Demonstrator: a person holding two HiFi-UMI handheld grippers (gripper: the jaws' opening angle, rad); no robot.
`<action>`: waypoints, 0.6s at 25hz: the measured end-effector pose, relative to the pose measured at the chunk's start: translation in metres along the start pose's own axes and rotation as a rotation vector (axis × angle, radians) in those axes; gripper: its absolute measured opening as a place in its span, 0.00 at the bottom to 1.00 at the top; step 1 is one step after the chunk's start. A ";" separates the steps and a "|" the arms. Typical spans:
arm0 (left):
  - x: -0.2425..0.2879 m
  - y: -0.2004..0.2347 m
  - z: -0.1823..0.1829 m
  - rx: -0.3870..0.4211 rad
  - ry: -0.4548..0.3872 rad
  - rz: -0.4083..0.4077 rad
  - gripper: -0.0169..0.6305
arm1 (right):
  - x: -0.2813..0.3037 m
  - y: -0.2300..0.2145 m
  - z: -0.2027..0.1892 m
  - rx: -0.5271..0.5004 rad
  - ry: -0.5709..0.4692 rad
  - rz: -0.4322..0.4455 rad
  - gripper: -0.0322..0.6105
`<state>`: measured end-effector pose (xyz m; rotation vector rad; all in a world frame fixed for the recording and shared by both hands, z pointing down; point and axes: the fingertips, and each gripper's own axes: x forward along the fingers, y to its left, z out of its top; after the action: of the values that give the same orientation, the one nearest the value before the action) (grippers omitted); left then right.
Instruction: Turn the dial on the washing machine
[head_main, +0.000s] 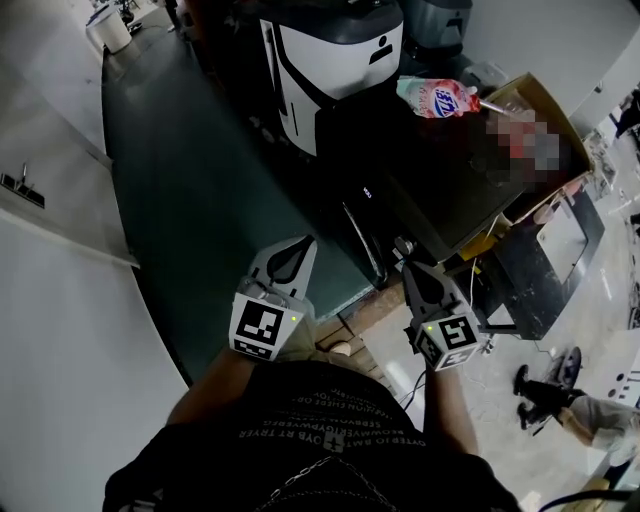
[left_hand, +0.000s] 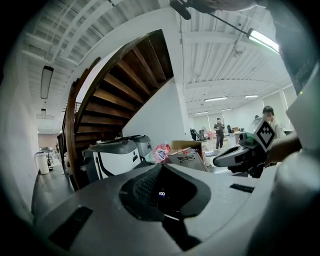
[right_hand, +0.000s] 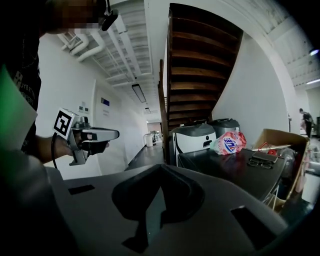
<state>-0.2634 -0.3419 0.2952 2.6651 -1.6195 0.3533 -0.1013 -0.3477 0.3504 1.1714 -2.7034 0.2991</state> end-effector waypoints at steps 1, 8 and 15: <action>0.002 0.002 0.000 -0.003 0.003 -0.003 0.03 | 0.004 0.001 -0.003 -0.002 0.010 0.004 0.05; 0.030 0.014 -0.015 -0.006 0.025 -0.085 0.03 | 0.033 -0.022 -0.038 -0.024 0.100 -0.074 0.05; 0.061 0.024 -0.036 0.011 0.059 -0.149 0.03 | 0.064 -0.069 -0.083 -0.029 0.179 -0.189 0.05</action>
<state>-0.2641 -0.4017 0.3393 2.7344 -1.3965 0.4345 -0.0863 -0.4176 0.4536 1.3124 -2.4162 0.3193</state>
